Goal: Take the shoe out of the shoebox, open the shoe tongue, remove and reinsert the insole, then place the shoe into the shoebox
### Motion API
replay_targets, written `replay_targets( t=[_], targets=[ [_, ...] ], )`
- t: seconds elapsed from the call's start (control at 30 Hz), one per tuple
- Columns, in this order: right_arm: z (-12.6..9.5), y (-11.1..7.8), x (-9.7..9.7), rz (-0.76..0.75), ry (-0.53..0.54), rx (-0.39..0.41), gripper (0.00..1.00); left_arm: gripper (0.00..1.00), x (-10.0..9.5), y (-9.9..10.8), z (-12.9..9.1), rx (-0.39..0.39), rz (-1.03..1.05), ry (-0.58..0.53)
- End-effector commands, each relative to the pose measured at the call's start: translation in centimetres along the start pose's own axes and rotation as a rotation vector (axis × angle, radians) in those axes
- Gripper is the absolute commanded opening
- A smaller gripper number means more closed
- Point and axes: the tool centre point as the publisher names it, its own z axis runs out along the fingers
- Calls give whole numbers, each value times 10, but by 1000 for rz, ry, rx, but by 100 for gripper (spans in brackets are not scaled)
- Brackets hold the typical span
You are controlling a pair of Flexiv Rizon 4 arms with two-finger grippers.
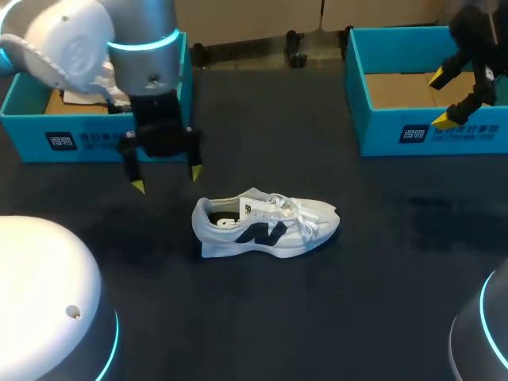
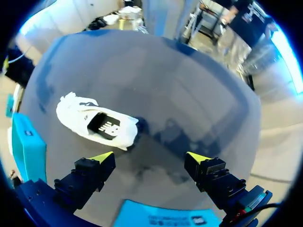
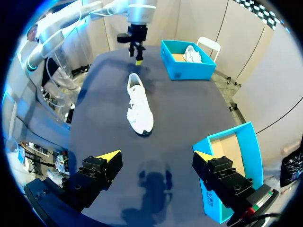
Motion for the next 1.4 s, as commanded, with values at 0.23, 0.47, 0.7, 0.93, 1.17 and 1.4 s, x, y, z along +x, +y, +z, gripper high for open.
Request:
replay_targets(
  t=[0.23,0.47,0.7,0.93,1.17,1.4],
  targets=[
    [1,1,-1,1,2,4,100,100,11,4,-2,12,2,-171],
    [1,1,-1,1,2,4,100,100,11,4,-2,12,2,-171],
    [1,1,-1,1,2,4,100,100,11,4,-2,12,2,-171],
    [1,1,-1,1,2,4,100,100,11,4,-2,12,2,-171],
    [1,1,-1,1,2,4,100,100,20,5,-2,64,-41,-170],
    [1,1,-1,1,2,4,100,100,41,0,-4,178,-143,-170]
  ],
)
